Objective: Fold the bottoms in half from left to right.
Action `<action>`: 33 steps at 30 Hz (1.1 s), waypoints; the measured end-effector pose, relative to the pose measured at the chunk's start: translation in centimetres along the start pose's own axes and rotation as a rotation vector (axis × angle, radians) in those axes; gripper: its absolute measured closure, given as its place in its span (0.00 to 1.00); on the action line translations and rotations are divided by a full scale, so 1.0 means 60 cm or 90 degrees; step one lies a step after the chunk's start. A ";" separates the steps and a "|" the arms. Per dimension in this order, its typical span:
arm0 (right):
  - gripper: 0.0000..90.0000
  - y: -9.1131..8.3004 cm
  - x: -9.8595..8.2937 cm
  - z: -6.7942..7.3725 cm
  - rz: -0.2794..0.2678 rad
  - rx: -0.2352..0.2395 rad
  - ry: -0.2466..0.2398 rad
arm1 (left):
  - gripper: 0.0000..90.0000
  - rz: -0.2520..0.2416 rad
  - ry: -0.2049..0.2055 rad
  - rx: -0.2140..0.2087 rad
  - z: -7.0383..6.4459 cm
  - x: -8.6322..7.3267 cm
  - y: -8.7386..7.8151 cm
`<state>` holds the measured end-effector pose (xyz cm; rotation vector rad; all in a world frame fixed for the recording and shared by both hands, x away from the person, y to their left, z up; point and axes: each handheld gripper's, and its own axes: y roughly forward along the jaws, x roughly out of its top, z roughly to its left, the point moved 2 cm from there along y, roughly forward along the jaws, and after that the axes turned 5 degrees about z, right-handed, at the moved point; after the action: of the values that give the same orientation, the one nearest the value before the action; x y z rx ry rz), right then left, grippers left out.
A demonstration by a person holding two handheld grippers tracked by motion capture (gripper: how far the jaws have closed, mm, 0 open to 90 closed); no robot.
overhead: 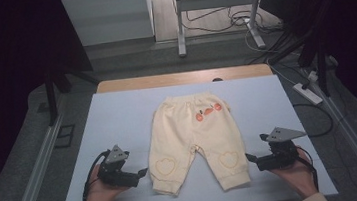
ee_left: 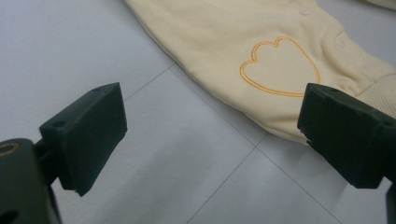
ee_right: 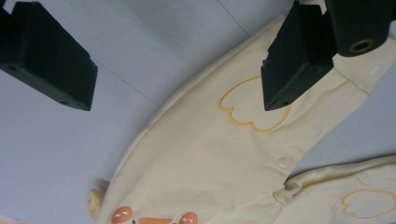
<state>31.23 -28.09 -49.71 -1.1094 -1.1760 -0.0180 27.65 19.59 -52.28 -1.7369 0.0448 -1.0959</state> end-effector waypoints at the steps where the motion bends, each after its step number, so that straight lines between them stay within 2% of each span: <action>1: 0.12 0.000 0.002 0.000 0.004 0.005 -0.001 | 0.09 0.000 0.001 0.001 0.000 0.000 0.000; 5: 0.12 -0.004 0.011 0.004 0.000 0.009 0.002 | 0.09 -0.003 0.001 0.001 0.000 0.000 -0.001; 6: 0.13 -0.008 0.019 0.007 -0.002 -0.001 -0.002 | 0.09 -0.003 0.002 0.001 0.000 0.000 -0.001; 11: 0.16 -0.010 0.026 0.013 -0.003 -0.009 -0.002 | 0.09 -0.004 -0.001 -0.003 0.002 0.002 0.001; 19: 0.16 0.000 0.034 0.024 -0.011 0.019 0.013 | 0.09 -0.009 -0.004 -0.001 0.003 0.002 -0.001; 33: 0.17 0.038 0.064 0.065 0.001 0.066 -0.029 | 0.09 -0.009 -0.005 -0.001 0.004 0.004 0.001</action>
<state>31.36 -22.25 -48.62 -1.0239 -1.2033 0.0683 27.98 19.64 -52.22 -1.7455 0.0285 -1.0994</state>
